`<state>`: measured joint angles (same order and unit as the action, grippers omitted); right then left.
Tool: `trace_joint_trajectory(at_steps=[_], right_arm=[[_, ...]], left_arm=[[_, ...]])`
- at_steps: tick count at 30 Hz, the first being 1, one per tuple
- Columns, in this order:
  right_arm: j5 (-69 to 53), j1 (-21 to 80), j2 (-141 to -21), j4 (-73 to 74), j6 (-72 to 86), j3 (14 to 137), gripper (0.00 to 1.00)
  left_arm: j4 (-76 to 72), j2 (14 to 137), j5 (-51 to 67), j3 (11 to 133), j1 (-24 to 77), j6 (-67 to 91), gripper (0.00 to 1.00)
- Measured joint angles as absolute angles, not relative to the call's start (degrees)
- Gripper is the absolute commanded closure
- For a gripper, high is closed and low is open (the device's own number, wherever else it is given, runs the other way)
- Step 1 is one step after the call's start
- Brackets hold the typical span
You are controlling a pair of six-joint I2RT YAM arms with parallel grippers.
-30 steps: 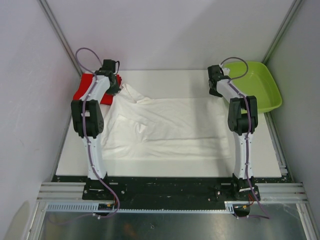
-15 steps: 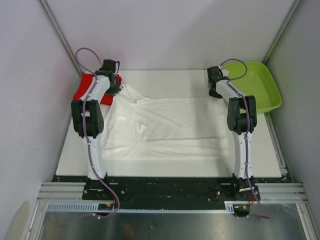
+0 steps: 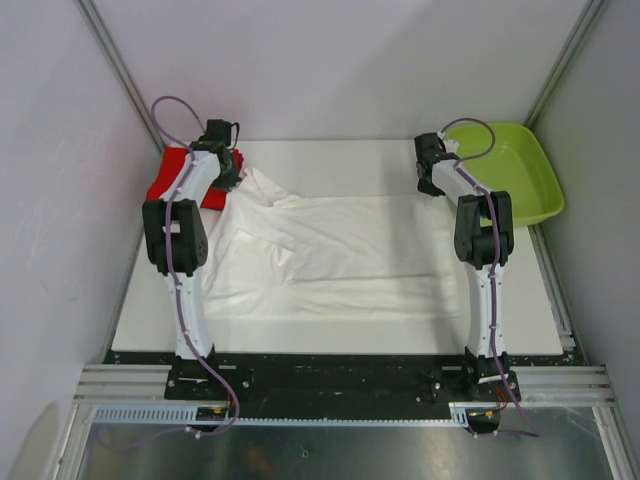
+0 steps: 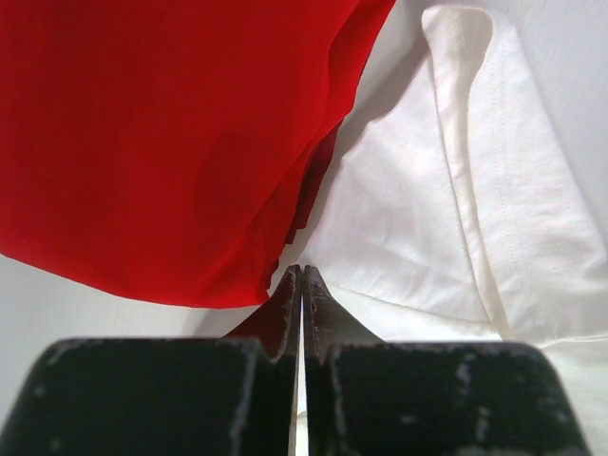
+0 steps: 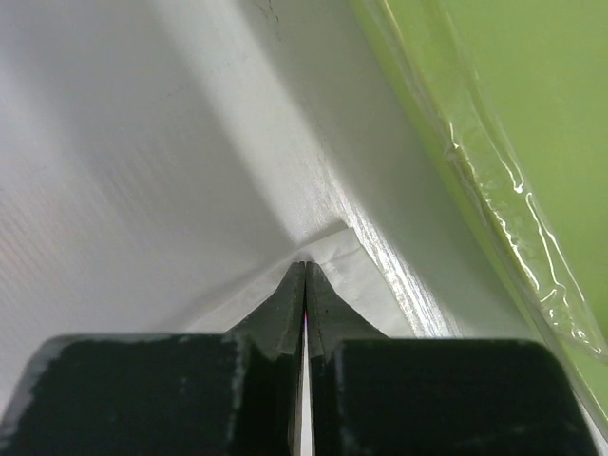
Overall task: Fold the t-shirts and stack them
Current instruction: Grap the side of the flattened tshirt furthest away from the robot with both arms
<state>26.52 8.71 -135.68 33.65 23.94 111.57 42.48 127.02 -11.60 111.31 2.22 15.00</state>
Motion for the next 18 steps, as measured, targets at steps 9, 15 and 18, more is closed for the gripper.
trace_joint_trajectory(at_steps=[9, 15, 18], right_arm=[[26.52, 8.43, -135.68, 33.58, 24.12, 111.59, 0.63], [26.52, 8.4, -135.7, 33.82, 23.99, 112.77, 0.58], [26.5, 8.4, -135.92, 33.85, 23.99, 113.54, 0.58]], left_arm=[[42.46, 127.02, -11.62, 111.31, 2.22, 15.0, 1.0], [42.33, 127.02, -11.62, 111.31, 2.22, 15.0, 1.0], [42.28, 127.02, -11.6, 111.31, 2.2, 15.0, 1.0]])
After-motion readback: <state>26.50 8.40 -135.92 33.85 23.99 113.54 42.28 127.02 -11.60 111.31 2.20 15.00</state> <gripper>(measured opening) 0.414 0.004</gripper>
